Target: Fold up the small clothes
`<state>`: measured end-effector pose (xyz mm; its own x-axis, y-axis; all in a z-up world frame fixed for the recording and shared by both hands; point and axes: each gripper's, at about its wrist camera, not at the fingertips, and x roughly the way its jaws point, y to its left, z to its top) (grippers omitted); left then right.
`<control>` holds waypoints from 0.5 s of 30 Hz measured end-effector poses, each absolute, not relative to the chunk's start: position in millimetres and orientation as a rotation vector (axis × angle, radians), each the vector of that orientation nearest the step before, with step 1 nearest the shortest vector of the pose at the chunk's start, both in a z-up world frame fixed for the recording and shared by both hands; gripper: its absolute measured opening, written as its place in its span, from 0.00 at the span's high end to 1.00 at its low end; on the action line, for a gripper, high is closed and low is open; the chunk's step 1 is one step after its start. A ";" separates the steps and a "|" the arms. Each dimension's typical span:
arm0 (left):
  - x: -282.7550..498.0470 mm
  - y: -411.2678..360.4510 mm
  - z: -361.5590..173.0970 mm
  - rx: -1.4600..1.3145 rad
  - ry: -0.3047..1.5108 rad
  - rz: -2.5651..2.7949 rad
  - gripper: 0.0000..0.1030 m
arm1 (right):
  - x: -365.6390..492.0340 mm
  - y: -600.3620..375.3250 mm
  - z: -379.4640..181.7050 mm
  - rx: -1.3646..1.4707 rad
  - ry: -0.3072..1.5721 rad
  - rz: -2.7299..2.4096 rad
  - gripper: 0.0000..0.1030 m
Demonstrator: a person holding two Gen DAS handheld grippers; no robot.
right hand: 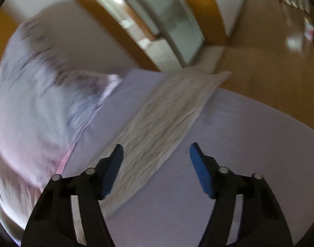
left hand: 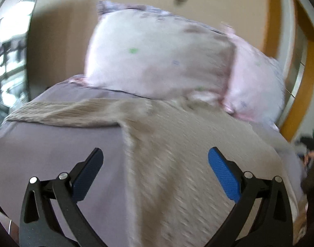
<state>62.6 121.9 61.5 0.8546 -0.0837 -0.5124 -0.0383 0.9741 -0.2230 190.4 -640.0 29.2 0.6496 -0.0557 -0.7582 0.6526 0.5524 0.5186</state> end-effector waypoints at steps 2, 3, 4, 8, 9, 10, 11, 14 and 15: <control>75.9 147.6 62.4 -0.289 0.543 0.013 0.02 | 202.1 -651.1 21.4 0.945 0.742 -0.500 0.42; 79.9 160.6 62.2 -0.328 0.530 0.012 0.02 | 206.1 -655.6 19.7 0.955 0.731 -0.518 0.46; 87.9 177.4 61.0 -0.381 0.513 0.015 0.02 | 205.3 -661.2 16.7 0.970 0.715 -0.531 0.54; 96.7 223.5 57.7 -0.488 0.520 0.120 0.02 | 204.5 -677.8 5.8 1.021 0.684 -0.562 0.90; 100.7 233.9 56.3 -0.512 0.526 0.139 0.02 | 206.8 -678.2 7.9 0.997 0.694 -0.561 0.91; 98.9 241.7 54.5 -0.528 0.531 0.154 0.02 | 212.5 -673.6 15.1 0.941 0.703 -0.568 0.91; 105.1 255.2 52.2 -0.563 0.551 0.172 0.02 | 215.1 -665.9 28.4 0.875 0.686 -0.560 0.92; 105.4 282.4 45.9 -0.636 0.576 0.191 0.02 | 222.8 -616.0 83.3 0.663 0.589 -0.464 0.92; 105.8 293.6 43.8 -0.672 0.572 0.190 0.02 | 228.4 -594.0 99.1 0.611 0.563 -0.413 0.92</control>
